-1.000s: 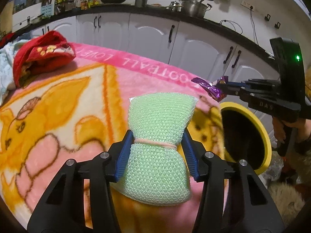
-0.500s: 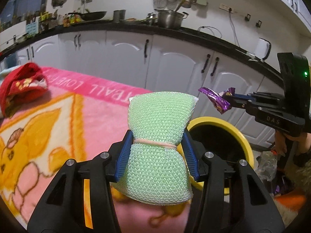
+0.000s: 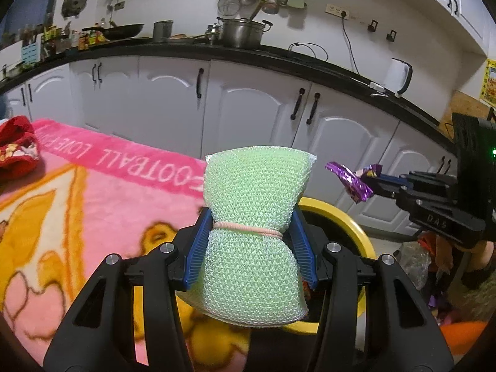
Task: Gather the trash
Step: 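Carry the green sponge and purple wrapper over the yellow bin with both tools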
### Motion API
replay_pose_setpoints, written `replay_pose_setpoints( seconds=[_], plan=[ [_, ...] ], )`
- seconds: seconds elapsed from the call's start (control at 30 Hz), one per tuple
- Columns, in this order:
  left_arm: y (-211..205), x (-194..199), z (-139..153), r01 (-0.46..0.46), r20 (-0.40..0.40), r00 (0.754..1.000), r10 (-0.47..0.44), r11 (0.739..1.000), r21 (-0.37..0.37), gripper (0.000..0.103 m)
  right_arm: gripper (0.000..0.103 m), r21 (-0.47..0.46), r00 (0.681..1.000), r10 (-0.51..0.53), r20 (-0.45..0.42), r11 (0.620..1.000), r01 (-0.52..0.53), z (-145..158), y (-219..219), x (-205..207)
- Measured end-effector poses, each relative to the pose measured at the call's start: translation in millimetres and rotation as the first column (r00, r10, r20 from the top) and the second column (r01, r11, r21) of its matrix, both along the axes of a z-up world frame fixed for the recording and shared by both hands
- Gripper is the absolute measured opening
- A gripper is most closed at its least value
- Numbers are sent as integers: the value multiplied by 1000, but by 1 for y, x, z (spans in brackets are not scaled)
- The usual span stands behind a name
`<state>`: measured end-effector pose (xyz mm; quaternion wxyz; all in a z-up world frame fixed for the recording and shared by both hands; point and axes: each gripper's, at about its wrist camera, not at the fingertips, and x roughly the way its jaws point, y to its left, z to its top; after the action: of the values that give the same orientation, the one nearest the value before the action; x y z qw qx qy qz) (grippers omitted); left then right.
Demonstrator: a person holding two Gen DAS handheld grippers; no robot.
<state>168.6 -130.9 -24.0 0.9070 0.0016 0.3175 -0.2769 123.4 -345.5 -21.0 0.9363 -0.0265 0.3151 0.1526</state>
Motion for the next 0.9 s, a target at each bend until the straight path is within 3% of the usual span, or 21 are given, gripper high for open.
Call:
replay_pose_setpoints(
  seconds=[0.9],
  plan=[
    [-68, 5, -18, 65, -36, 997, -66, 998, -16, 43, 7, -16, 996, -53, -77, 999, 52, -44, -30, -28]
  ],
)
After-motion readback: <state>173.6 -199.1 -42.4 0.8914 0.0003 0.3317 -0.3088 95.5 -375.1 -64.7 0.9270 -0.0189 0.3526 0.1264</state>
